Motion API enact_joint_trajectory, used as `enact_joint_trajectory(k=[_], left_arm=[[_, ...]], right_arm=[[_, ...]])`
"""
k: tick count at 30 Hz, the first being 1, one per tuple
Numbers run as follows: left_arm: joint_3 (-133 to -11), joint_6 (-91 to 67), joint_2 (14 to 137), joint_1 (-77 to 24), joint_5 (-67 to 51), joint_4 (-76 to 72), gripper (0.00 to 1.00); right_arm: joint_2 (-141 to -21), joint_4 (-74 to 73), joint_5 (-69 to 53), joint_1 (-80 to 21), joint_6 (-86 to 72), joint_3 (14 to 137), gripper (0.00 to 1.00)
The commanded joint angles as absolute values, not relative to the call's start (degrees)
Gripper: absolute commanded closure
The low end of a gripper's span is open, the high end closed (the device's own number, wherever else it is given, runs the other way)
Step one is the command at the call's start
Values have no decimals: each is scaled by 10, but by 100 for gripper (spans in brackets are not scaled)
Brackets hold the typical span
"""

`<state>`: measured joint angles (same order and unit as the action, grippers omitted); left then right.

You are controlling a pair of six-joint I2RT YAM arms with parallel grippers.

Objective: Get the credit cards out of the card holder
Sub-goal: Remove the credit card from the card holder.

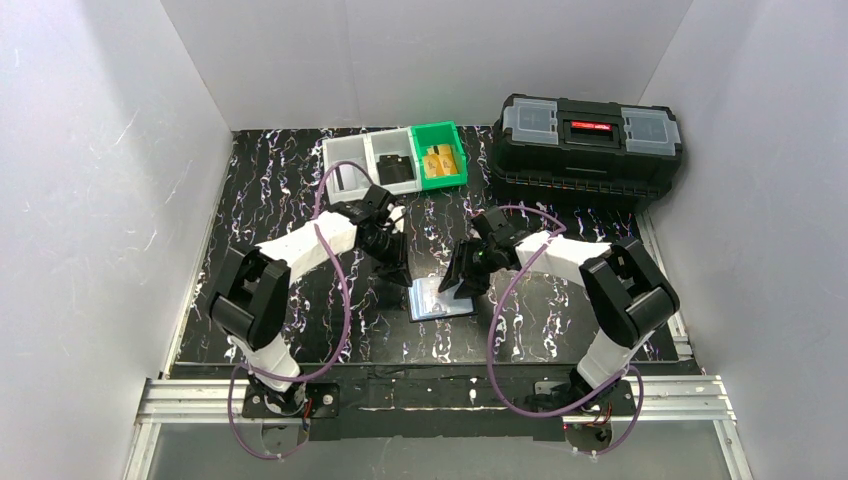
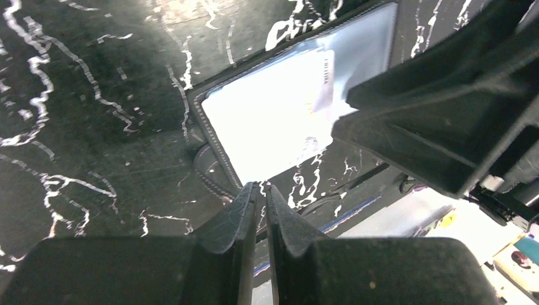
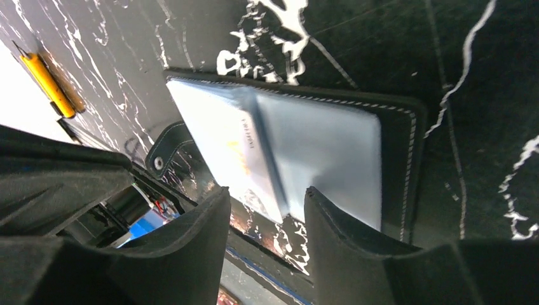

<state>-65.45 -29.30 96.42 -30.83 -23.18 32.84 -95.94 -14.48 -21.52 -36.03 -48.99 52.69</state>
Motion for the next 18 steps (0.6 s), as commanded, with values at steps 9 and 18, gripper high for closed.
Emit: enact_joint_trajectory(k=[9,18], left_arm=[[-670,-302,1061,-336,-280,270,94],[-641,-318,1088,-340,-244,266,99]], right_arm=[[-980,-15,-301,-326,-530,469,57],[-1002,34,-328,-326,-553,449,72]])
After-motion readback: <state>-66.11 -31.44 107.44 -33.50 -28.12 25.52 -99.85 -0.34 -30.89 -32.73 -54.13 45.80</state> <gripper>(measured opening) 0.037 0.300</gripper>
